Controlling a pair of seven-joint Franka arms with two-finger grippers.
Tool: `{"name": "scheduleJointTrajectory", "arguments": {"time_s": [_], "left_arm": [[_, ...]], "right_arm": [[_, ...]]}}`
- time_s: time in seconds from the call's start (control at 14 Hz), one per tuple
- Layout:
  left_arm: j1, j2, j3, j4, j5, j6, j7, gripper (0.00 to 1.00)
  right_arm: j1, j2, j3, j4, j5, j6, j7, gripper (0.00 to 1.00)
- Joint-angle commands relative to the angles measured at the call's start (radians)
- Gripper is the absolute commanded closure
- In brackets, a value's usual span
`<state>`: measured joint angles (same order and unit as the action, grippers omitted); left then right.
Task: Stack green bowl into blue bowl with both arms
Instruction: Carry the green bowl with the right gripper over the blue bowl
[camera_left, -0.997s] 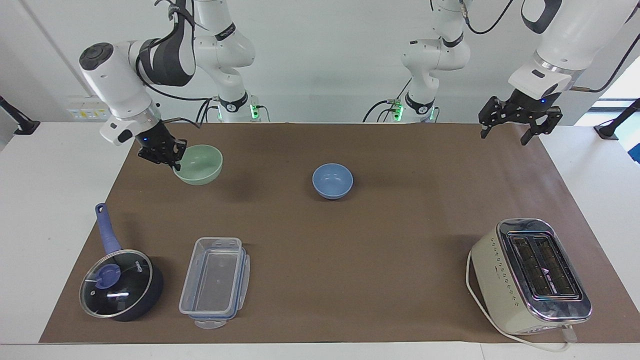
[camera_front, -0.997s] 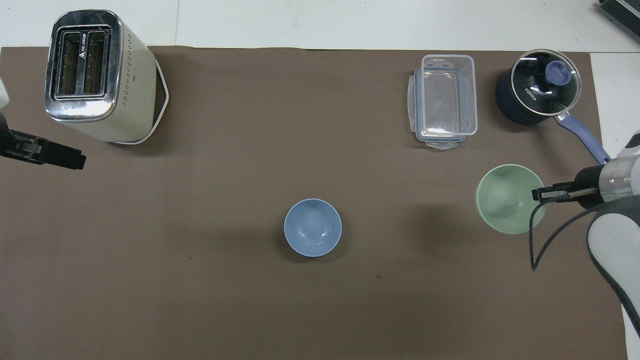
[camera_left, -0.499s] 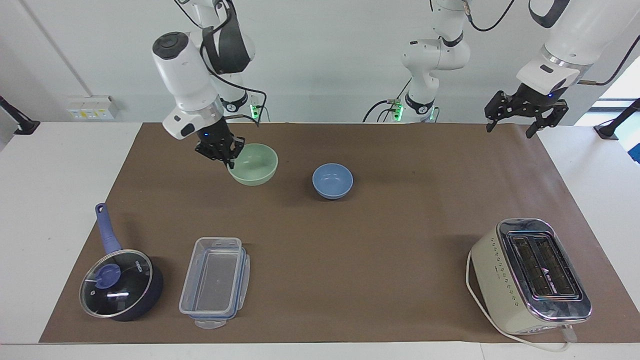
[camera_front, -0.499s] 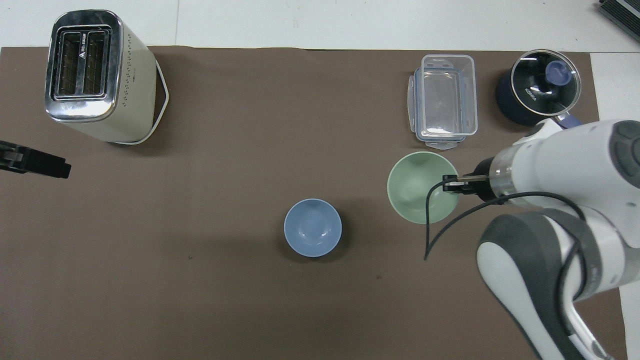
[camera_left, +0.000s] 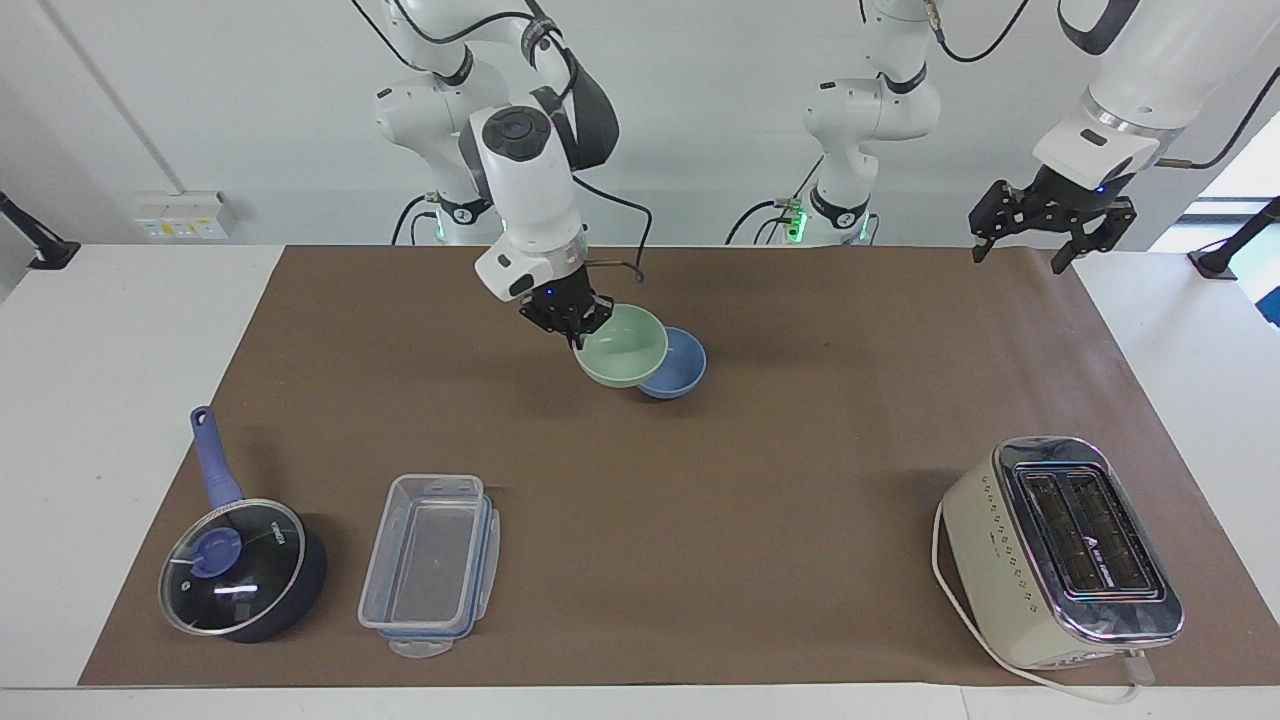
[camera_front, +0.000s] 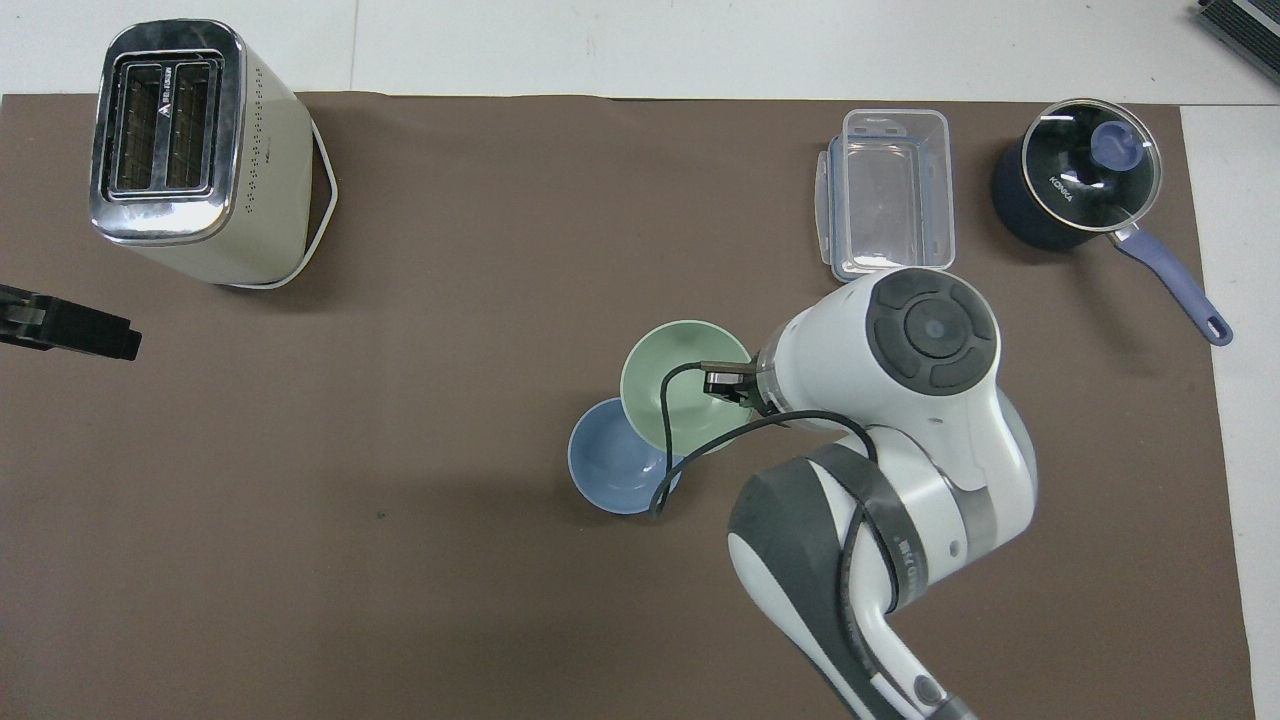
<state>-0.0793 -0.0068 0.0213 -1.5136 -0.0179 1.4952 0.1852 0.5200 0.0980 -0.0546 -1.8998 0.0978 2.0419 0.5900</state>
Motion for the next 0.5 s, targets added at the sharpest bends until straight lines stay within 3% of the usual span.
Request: {"name": "scheduleJointTrajectory", "arguments": {"time_s": [0.0,0.43], "left_arm": [[0.01,-0.013,-0.012,-0.002,0.021,-0.007,-0.012,0.0],[0.01,-0.013,-0.012,-0.002,0.021,-0.009,-0.012,0.0]], "right_arm": [[0.037,0.034,-0.002,0.007,0.019,0.043,0.063,1.0],[0.086,0.042,0.004,-0.048,0.059,0.072,0.06,1.0]]}}
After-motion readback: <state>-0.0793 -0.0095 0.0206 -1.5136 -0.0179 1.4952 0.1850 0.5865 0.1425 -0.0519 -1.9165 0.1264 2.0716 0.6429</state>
